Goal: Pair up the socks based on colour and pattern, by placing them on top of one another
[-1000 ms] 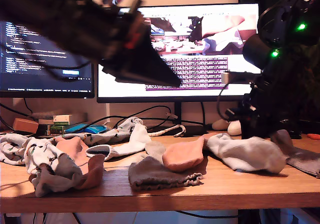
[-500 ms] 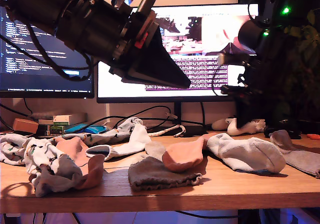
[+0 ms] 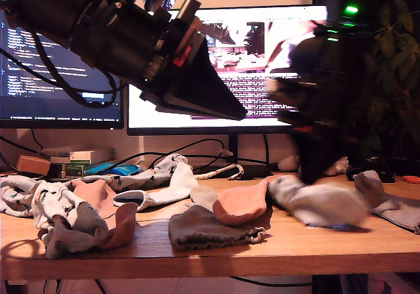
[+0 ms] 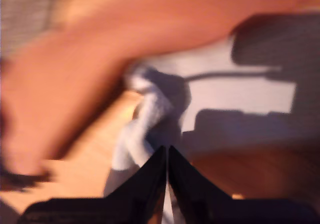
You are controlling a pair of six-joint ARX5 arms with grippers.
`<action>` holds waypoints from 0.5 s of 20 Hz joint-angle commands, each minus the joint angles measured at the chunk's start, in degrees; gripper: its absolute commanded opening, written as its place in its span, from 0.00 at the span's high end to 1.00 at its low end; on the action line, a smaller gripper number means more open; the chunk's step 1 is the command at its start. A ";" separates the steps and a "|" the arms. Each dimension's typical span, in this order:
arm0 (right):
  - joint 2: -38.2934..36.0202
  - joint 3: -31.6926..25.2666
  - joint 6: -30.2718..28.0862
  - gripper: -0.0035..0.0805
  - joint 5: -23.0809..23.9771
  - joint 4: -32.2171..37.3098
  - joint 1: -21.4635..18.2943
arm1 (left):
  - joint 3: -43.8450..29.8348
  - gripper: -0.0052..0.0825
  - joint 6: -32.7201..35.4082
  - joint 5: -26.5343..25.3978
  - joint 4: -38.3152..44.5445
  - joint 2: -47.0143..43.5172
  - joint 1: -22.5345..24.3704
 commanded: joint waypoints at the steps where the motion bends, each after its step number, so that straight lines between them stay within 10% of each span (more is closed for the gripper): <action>1: 0.85 -0.44 0.17 0.97 -0.07 -0.39 0.63 | 0.11 0.97 -0.07 0.04 -0.48 -2.34 0.39; 10: 0.85 -0.44 2.19 0.97 -2.69 -1.31 5.16 | 0.11 0.97 0.33 -0.17 -3.56 -4.66 1.20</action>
